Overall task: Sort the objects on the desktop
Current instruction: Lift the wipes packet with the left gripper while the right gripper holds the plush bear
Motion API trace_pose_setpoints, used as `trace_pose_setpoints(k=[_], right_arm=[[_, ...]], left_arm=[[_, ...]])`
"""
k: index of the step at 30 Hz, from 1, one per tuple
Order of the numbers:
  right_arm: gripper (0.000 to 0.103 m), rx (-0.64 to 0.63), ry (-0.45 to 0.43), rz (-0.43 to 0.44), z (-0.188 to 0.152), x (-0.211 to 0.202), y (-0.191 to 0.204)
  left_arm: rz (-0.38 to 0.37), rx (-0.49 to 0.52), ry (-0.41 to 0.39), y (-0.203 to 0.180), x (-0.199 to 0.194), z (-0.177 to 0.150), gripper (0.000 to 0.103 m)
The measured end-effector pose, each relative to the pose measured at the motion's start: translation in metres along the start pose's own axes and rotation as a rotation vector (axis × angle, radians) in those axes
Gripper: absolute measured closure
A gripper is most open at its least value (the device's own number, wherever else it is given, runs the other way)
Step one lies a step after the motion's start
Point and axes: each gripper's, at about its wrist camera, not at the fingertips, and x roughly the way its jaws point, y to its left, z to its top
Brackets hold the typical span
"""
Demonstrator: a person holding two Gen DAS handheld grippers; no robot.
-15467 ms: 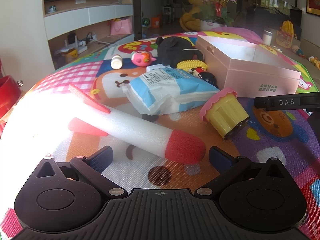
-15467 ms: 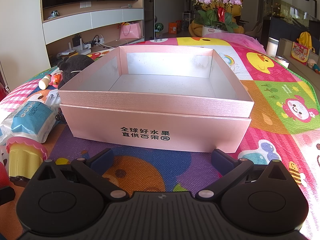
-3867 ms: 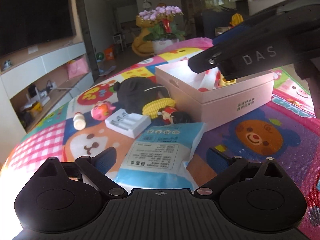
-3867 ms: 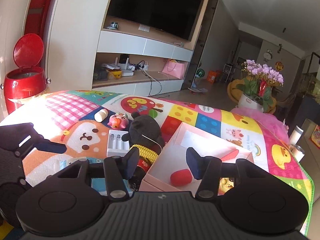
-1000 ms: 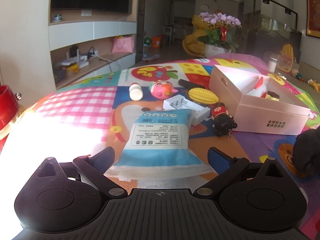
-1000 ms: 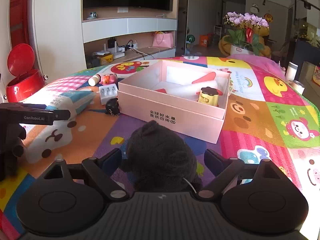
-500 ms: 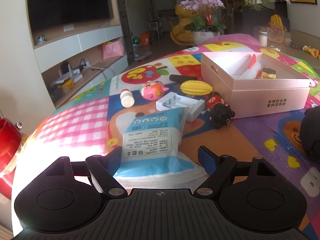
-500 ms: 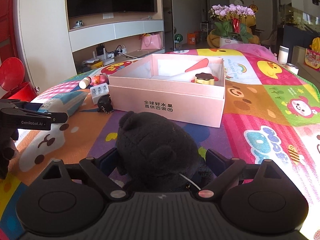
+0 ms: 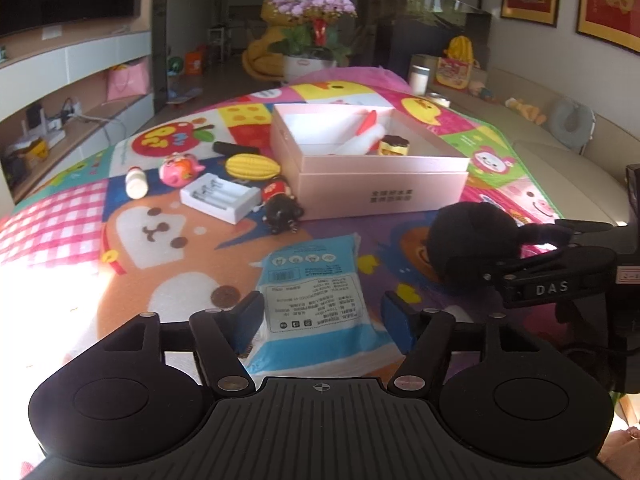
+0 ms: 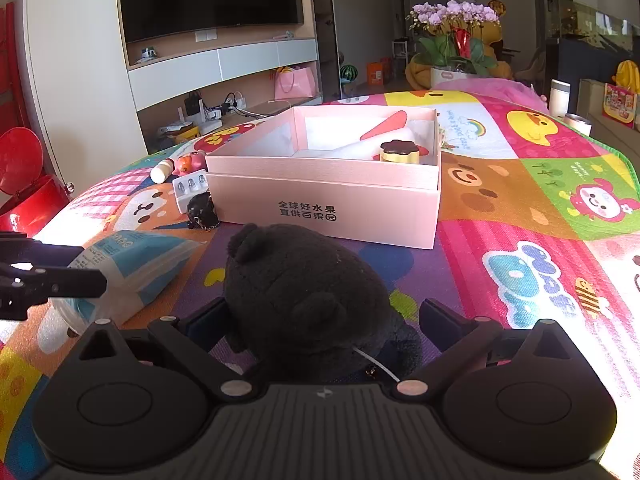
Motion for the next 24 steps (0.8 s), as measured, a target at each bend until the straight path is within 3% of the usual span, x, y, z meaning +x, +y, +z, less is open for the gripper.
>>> trace_pose_setpoints(k=[3,5,11,19,21,24], right_arm=[[0.001,0.007,0.003,0.0,0.001,0.001,-0.001],[0.0,0.012,0.005,-0.001,0.001,0.002,-0.002],[0.0,0.016,0.011,0.0,0.0,0.003,-0.003],[0.0,0.021,0.019,0.005,0.0,0.004,-0.003],[0.0,0.024,0.024,0.007,0.0,0.005,-0.004],[0.0,0.026,0.029,0.009,0.0,0.006,-0.004]], left_arm=[[0.007,0.007,-0.021,-0.003,-0.005,0.001,0.018],[0.052,0.024,-0.028,-0.005,-0.004,0.001,0.008],[0.095,0.021,0.032,-0.001,0.011,-0.005,0.007],[0.21,0.01,0.02,0.02,0.01,-0.004,0.004],[0.209,-0.01,0.026,0.026,0.009,-0.004,0.004],[0.149,-0.026,0.038,0.029,0.009,-0.003,0.004]])
